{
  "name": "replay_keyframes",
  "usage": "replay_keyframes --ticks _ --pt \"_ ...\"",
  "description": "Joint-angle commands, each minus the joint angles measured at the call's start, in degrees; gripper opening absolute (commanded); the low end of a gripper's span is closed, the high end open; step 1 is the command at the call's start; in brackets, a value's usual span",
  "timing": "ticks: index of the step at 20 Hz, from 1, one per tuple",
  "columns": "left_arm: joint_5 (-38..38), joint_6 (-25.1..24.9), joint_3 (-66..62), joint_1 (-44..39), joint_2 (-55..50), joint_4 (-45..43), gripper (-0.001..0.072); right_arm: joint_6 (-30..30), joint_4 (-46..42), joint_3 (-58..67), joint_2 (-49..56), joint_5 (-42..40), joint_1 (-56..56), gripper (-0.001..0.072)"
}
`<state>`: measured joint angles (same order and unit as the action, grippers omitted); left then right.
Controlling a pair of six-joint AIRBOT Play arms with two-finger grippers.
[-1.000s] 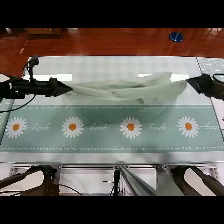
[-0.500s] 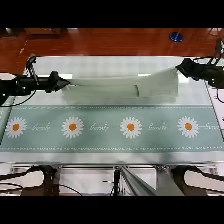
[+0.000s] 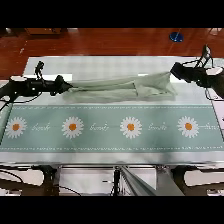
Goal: Fold the shirts.
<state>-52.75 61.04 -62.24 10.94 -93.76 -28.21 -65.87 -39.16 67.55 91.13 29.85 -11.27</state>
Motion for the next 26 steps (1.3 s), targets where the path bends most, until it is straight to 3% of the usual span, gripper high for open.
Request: replay_keyframes --ticks 1,2,3,4,5,6,7,9,12,14,17,20,26 --pt "0.72 -0.11 -0.55 -0.02 -2.47 -0.02 0.0023 0.24 -0.61 0.13 3.32 -3.32 2.32 0.0027" --pt "0.72 -0.13 -0.55 -0.02 -2.91 -0.02 0.0033 0.24 -0.61 0.13 3.93 -3.78 2.93 0.0027" --pt "0.74 -0.55 -0.55 -0.02 -3.13 -0.02 0.0113 0.24 -0.48 0.11 4.33 -4.04 3.32 0.0028" --pt "0.81 -1.4 -0.57 0.0 -3.17 -0.02 0.0266 0.24 -0.5 0.11 4.35 -4.48 3.21 0.0032" --pt "0.81 -1.95 -0.76 0.07 -3.15 -0.02 0.041 0.17 -0.31 0.13 4.22 -5.03 3.13 0.0114" --pt "0.68 -2.01 -1.22 0.28 -3.1 -0.04 0.0481 0.2 -0.28 0.13 3.78 -5.11 2.69 0.0257" --pt "-0.24 -2.01 -2.14 0.94 -2.95 -0.04 0.0482 0.31 -0.48 0.13 2.89 -4.66 1.84 0.0364" --pt "-3.54 -2.56 -4.72 3.13 -2.67 -0.09 0.0481 0.35 -1.18 0.13 0.35 -3.21 -0.76 0.0507" --pt "-11.67 -3.56 -8.81 7.61 -2.38 -0.15 0.048 -4.76 -7.21 0.13 -2.32 5.01 -6.95 0.0589" --pt "-16.68 -3.56 -9.14 8.85 -2.4 -0.35 0.0479 -7.67 -10.58 0.11 -1.29 15.52 -11.23 0.0599" --pt "-21.68 -3.56 -9.09 7.48 -2.4 -2.16 0.0476 -5.51 -5.01 0.11 2.54 25.77 -15.54 0.0599" --pt "-23.17 -3.58 -9.11 4.74 -2.4 -2.23 0.0476 0.11 3.69 0.13 4.98 25.16 -15.02 0.0598" --pt "-23.12 -4.02 -9.11 2.32 -2.4 -2.23 0.0476 0.63 8.0 0.13 11.69 21.75 -8.85 0.0598"
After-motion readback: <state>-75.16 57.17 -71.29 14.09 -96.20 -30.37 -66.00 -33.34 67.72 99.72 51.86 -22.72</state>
